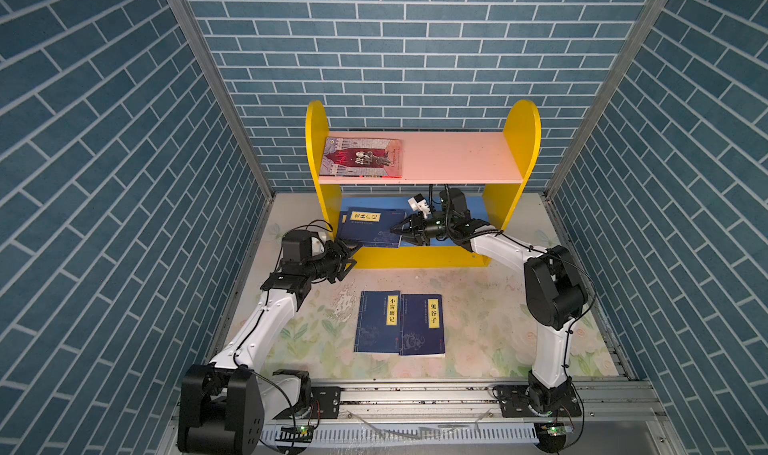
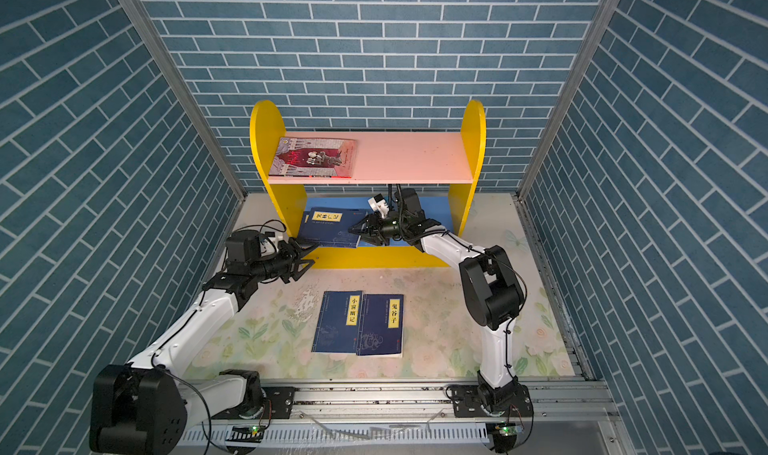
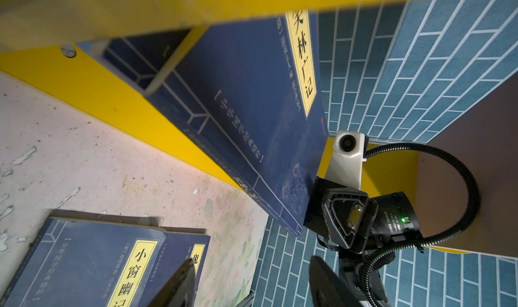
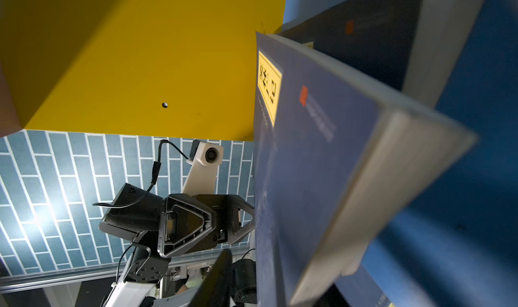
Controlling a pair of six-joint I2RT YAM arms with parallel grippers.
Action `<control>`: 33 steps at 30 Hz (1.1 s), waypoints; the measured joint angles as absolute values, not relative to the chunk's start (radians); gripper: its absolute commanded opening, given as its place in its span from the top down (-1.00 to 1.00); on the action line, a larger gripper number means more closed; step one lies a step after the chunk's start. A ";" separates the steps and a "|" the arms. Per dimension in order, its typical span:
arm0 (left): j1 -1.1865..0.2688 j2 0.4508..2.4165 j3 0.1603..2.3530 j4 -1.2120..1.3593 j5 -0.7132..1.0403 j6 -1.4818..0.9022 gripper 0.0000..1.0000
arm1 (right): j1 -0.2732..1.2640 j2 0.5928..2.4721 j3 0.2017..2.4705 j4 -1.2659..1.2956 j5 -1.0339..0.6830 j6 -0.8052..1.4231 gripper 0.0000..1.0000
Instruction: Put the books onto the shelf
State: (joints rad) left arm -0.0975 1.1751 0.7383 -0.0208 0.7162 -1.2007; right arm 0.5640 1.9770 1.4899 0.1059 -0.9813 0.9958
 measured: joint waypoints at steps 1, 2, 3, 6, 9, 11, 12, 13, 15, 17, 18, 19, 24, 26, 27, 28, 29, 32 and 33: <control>-0.097 1.182 0.738 -0.015 0.716 -1.203 -0.33 | 0.564 1.977 1.496 0.089 -0.981 0.988 -0.01; -0.097 1.186 0.738 -0.011 0.717 -1.205 -0.33 | 0.563 1.977 1.499 0.077 -0.980 0.986 -0.03; -0.097 1.192 0.738 -0.004 0.717 -1.208 -0.33 | 0.562 1.977 1.503 0.059 -0.979 0.978 -0.05; -0.097 1.209 0.738 0.016 0.719 -1.221 -0.33 | 0.559 1.977 1.524 -0.004 -0.970 0.945 -0.10; -0.098 1.224 0.738 0.039 0.719 -1.230 -0.33 | 0.554 1.977 1.552 -0.069 -0.956 0.915 -0.13; -0.098 1.230 0.738 0.049 0.719 -1.234 -0.33 | 0.551 1.977 1.568 -0.110 -0.943 0.896 -0.14; -0.098 1.233 0.738 0.057 0.719 -1.235 -0.33 | 0.549 1.977 1.579 -0.135 -0.935 0.884 -0.15; -0.098 1.237 0.738 0.067 0.719 -1.238 -0.33 | 0.548 1.977 1.588 -0.159 -0.927 0.874 -0.15; -0.098 1.245 0.738 0.081 0.719 -1.241 -0.33 | 0.546 1.977 1.611 -0.208 -0.908 0.852 -0.15; -0.098 1.251 0.738 0.089 0.719 -1.242 -0.34 | 0.546 1.979 1.632 -0.251 -0.888 0.832 -0.16; -0.098 1.253 0.738 0.092 0.719 -1.243 -0.34 | 0.545 1.979 1.644 -0.278 -0.874 0.819 -0.16; -0.098 1.253 0.738 0.093 0.719 -1.244 -0.34 | 0.545 1.979 1.651 -0.298 -0.861 0.805 -0.16; -0.098 1.253 0.739 0.103 0.720 -1.246 -0.34 | 0.545 1.986 1.698 -0.397 -0.801 0.751 -0.16; -0.098 1.253 0.739 0.104 0.720 -1.246 -0.34 | 0.544 1.989 1.709 -0.419 -0.780 0.735 -0.16; -0.098 1.253 0.739 0.104 0.720 -1.247 -0.34 | 0.544 1.990 1.710 -0.431 -0.767 0.726 -0.16; -0.098 1.252 0.738 0.104 0.720 -1.247 -0.34 | 0.544 1.990 1.710 -0.440 -0.755 0.722 -0.16; -0.098 1.251 0.738 0.104 0.720 -1.248 -0.34 | 0.544 1.990 1.710 -0.445 -0.746 0.717 -0.16; -0.098 1.249 0.738 0.104 0.720 -1.249 -0.35 | 0.544 1.994 1.713 -0.452 -0.723 0.705 -0.16; -0.098 1.248 0.738 0.104 0.720 -1.249 -0.35 | 0.544 1.996 1.717 -0.455 -0.717 0.702 -0.16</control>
